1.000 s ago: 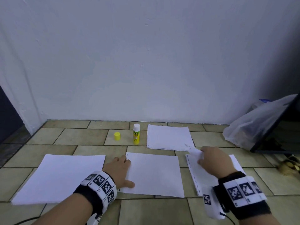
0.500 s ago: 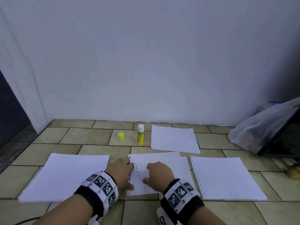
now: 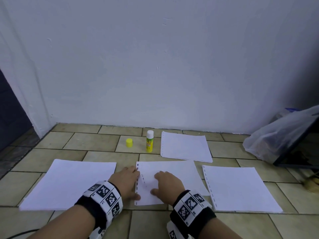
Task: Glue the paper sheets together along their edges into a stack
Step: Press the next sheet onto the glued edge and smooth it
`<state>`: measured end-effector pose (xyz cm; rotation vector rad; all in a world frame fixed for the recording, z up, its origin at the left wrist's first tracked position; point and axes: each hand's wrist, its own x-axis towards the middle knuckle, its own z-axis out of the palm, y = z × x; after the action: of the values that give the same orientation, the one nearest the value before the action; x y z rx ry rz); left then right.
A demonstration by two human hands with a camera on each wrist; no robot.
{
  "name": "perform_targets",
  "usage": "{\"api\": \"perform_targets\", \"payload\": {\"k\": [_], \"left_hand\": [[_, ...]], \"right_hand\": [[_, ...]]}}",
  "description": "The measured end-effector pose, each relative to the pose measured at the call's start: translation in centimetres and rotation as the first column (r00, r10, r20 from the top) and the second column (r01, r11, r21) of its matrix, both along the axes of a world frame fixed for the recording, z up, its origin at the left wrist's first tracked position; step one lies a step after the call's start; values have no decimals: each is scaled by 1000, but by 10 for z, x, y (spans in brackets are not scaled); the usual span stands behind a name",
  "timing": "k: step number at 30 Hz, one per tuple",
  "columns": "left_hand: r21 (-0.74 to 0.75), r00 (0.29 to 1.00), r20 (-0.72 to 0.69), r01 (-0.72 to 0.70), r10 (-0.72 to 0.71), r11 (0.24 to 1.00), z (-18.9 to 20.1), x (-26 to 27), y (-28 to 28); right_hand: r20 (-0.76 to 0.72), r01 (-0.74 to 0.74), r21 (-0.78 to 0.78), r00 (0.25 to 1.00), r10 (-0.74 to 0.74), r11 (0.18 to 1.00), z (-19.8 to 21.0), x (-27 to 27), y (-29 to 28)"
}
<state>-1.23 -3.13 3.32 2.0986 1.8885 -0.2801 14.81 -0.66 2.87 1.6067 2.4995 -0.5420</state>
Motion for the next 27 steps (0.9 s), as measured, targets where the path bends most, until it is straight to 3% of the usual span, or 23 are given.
{"api": "perform_targets", "payload": {"k": [7, 20, 27], "left_hand": [[-12, 996, 34, -76, 77, 997, 1, 3, -3], [-13, 999, 35, -19, 19, 1000, -1, -1, -3], [-75, 999, -39, 33, -36, 997, -1, -4, 0]], "right_hand": [[-67, 48, -29, 996, -50, 998, 2, 0, 1], [-30, -6, -16, 1000, 6, 1000, -9, -15, 3], [2, -7, -30, 1000, 7, 1000, -5, -16, 4]]}}
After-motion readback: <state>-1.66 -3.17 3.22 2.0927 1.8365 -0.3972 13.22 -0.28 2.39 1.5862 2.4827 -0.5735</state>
